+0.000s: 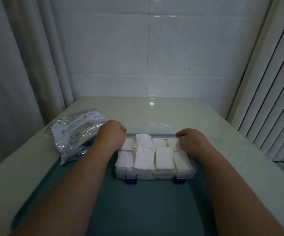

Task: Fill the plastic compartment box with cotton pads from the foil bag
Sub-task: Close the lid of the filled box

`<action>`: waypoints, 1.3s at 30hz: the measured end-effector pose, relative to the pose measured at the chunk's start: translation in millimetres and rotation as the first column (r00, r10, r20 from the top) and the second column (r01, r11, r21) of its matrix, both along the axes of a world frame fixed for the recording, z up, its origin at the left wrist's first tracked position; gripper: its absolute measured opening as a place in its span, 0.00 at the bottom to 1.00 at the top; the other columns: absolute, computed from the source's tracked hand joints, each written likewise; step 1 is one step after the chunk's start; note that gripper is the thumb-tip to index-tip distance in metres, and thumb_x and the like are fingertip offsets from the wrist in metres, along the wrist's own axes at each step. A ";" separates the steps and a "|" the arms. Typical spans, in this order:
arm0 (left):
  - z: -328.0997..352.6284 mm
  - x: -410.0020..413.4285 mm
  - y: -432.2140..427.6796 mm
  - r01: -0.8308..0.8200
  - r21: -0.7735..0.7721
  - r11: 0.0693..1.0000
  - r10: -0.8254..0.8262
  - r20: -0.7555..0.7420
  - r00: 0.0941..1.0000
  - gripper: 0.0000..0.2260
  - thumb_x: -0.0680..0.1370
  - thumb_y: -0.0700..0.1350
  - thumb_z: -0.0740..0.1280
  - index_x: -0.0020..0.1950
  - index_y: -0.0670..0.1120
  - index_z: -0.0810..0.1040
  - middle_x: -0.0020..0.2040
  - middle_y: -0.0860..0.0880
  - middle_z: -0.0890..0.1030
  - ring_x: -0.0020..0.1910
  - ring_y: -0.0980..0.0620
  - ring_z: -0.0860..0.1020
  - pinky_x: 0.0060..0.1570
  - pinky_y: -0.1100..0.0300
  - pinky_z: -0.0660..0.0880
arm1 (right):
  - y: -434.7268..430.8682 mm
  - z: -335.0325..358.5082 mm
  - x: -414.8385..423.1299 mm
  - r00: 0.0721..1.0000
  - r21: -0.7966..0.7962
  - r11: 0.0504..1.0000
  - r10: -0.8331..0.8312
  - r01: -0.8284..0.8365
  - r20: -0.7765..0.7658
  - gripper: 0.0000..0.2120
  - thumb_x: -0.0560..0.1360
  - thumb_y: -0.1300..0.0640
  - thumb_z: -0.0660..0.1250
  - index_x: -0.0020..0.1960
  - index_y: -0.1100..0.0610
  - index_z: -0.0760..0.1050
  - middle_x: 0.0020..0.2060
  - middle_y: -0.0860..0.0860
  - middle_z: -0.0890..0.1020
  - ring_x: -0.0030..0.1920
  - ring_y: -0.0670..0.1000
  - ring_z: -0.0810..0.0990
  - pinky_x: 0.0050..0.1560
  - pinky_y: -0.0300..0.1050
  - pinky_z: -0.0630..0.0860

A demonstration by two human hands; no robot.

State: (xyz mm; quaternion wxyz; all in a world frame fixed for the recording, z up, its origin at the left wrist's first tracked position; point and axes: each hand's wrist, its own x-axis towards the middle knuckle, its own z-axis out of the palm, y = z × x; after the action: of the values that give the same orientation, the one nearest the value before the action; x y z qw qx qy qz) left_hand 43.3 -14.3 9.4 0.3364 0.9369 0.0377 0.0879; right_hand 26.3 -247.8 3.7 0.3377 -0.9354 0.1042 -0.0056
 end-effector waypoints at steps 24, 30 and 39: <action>-16.4 6.8 21.2 -0.182 -0.524 0.832 0.185 -0.047 0.982 0.04 0.75 0.41 0.69 0.43 0.47 0.83 0.39 0.46 0.82 0.41 0.45 0.79 0.49 0.52 0.78 | 4.6 -6.4 3.9 0.963 0.432 0.892 -0.218 0.133 0.155 0.13 0.74 0.60 0.65 0.56 0.61 0.81 0.41 0.52 0.83 0.39 0.53 0.80 0.52 0.54 0.81; 3.1 -6.7 25.5 -0.223 -0.817 0.532 0.064 -0.223 0.973 0.08 0.77 0.38 0.58 0.41 0.41 0.75 0.44 0.42 0.81 0.45 0.46 0.79 0.53 0.52 0.76 | 5.6 -3.8 3.6 0.959 0.628 0.755 -0.279 0.186 0.050 0.25 0.78 0.38 0.55 0.48 0.57 0.79 0.46 0.57 0.83 0.47 0.58 0.82 0.55 0.55 0.78; 11.2 -18.3 35.9 -0.133 -0.693 0.708 -0.111 -0.295 0.949 0.12 0.76 0.40 0.62 0.57 0.42 0.79 0.51 0.43 0.82 0.44 0.46 0.82 0.37 0.53 0.81 | -2.8 6.9 -4.9 0.988 0.522 0.838 -0.134 0.157 -0.083 0.11 0.71 0.54 0.67 0.46 0.61 0.80 0.44 0.59 0.84 0.41 0.57 0.83 0.43 0.49 0.81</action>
State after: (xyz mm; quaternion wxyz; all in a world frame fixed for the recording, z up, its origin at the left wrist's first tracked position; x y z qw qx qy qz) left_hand 25.0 21.5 20.6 0.6575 0.7381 0.1273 -0.0817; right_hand 21.4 -250.7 10.5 0.5775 -0.7962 0.1797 0.0176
